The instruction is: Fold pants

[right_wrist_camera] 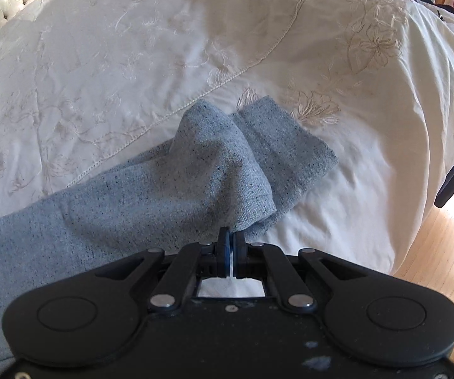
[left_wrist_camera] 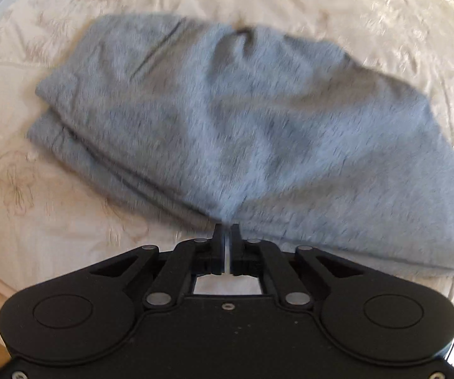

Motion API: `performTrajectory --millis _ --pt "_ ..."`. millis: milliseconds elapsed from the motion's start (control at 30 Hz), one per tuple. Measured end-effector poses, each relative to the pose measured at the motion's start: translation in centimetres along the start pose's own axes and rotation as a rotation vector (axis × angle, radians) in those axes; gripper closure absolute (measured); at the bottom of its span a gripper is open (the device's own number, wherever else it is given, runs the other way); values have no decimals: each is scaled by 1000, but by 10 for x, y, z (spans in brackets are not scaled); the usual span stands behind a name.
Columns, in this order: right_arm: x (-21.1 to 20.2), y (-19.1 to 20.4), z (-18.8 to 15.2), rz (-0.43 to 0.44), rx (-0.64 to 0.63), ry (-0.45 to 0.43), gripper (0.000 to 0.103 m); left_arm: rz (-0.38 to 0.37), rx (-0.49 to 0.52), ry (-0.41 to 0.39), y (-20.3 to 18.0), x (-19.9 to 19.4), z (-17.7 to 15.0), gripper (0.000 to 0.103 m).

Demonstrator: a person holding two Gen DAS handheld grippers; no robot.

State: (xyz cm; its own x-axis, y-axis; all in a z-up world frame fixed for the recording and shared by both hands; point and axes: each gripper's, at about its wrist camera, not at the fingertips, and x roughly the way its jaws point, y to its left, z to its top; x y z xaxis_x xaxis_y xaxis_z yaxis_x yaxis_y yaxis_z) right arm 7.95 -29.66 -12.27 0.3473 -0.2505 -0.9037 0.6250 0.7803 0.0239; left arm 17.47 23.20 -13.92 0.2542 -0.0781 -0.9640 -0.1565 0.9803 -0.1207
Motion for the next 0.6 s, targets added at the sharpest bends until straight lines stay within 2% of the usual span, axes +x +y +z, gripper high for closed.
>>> performTrajectory --millis 100,167,233,267,433,533,600 --pt "-9 2 2 -14 -2 -33 101 -36 -26 -57 -4 -13 15 91" --pt "-6 5 1 -37 0 -19 101 -52 9 -80 -13 -18 21 91" --pt "6 6 -7 -64 -11 13 101 -46 70 -95 -22 -13 24 85" --pt "12 6 -11 -78 -18 28 101 -28 95 -87 -26 -7 22 76" --pt "18 2 -20 -85 0 34 101 34 145 37 -26 42 8 76" --pt "6 1 -15 -52 -7 -10 101 98 233 32 -40 43 2 76" --pt "-1 5 -7 -24 -34 -55 101 136 252 37 -50 40 2 77"
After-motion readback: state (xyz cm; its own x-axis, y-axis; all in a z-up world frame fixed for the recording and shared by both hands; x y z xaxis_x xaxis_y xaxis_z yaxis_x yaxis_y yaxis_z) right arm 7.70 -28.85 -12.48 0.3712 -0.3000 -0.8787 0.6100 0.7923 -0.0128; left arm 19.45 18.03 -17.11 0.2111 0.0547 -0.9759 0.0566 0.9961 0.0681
